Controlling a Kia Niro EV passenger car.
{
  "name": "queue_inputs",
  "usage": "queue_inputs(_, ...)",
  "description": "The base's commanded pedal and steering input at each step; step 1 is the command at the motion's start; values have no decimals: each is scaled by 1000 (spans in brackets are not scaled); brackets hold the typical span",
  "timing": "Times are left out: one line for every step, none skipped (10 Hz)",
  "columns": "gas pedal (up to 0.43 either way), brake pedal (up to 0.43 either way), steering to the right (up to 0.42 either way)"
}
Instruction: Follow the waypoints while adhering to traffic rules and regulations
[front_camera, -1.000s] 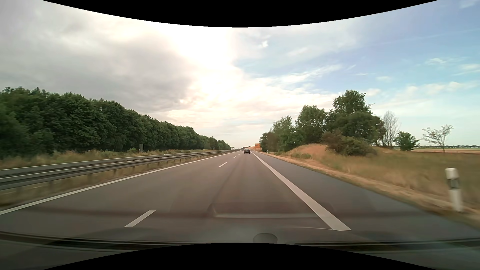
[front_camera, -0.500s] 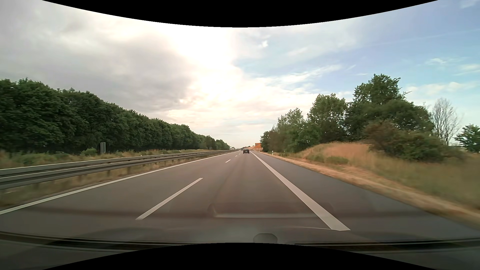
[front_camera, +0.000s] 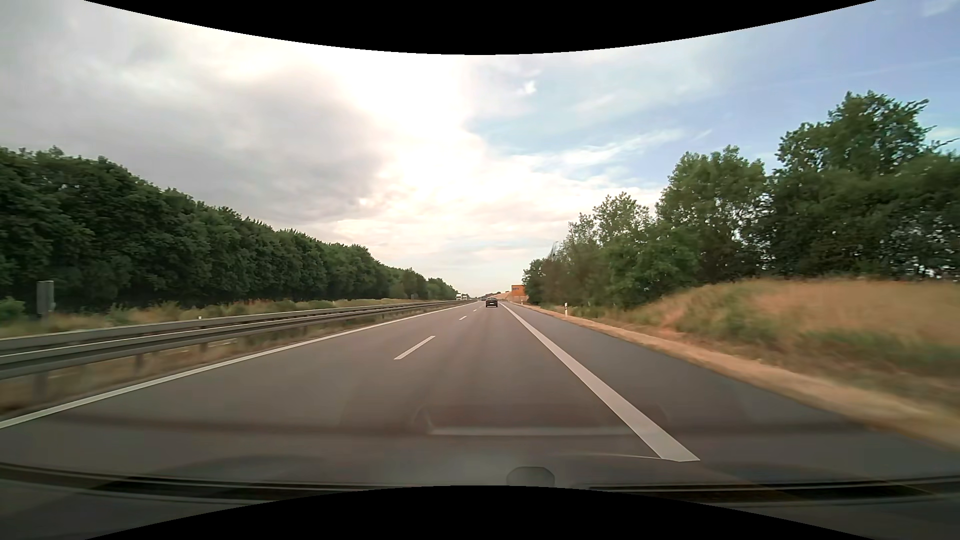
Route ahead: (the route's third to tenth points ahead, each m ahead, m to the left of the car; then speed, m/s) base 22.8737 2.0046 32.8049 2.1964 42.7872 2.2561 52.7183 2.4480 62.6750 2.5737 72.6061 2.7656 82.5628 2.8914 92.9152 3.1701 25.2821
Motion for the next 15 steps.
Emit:
queue_inputs(268, 0, -4)
queue_inputs(268, 0, -4)
queue_inputs(268, 0, -4)
queue_inputs(268, 0, -4)
queue_inputs(268, 0, -4)
queue_inputs(280, 0, -4)
queue_inputs(280, 0, -4)
queue_inputs(280, 0, -4)
queue_inputs(280, 0, -4)
queue_inputs(280, 0, -4)
queue_inputs(280, 0, -4)
queue_inputs(280, 0, -4)
queue_inputs(280, 0, -4)
queue_inputs(280, 0, -4)
queue_inputs(287, 0, -4)
